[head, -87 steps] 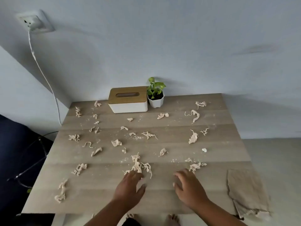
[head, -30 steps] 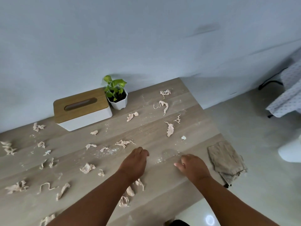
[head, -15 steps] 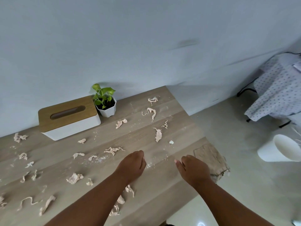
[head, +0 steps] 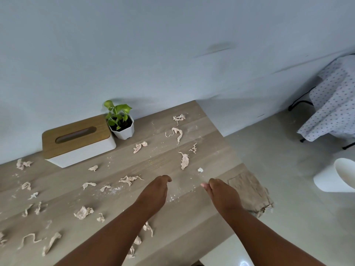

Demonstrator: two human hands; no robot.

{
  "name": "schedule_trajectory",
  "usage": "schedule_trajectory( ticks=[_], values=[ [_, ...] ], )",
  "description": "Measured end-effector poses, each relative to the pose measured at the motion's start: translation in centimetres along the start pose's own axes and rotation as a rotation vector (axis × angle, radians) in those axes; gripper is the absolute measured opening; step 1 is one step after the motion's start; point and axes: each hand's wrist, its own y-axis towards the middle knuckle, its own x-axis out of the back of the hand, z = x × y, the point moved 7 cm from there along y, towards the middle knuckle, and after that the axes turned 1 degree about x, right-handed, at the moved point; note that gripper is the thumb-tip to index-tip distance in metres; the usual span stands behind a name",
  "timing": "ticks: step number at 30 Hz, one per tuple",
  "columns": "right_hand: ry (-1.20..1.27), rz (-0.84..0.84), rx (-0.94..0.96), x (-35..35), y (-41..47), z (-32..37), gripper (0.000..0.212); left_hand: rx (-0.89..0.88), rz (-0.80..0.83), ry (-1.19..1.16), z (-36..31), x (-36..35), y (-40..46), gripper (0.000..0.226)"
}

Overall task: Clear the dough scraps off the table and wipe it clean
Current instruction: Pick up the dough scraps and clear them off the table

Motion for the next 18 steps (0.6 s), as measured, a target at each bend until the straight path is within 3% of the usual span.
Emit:
schedule_trajectory(
  ticks=[7,11,18],
  values=[
    [0.012,-0.042,0.025,0.3,3.1,-0.8,0.038,0.048,-0.034,0.086,-1.1,0.0,2.7,0.031],
    [0.068,-0.049,0.066,0.7,4.9,-1.1,0.024,0.093,-0.038,0.16,-1.7,-0.4,4.6,0.041],
    [0.031,-0.018,0.243,-0.4,7.6,-0.8,0.036,0.145,-0.002,0.35,-2.4,-1.9,8.3,0.057]
  ],
)
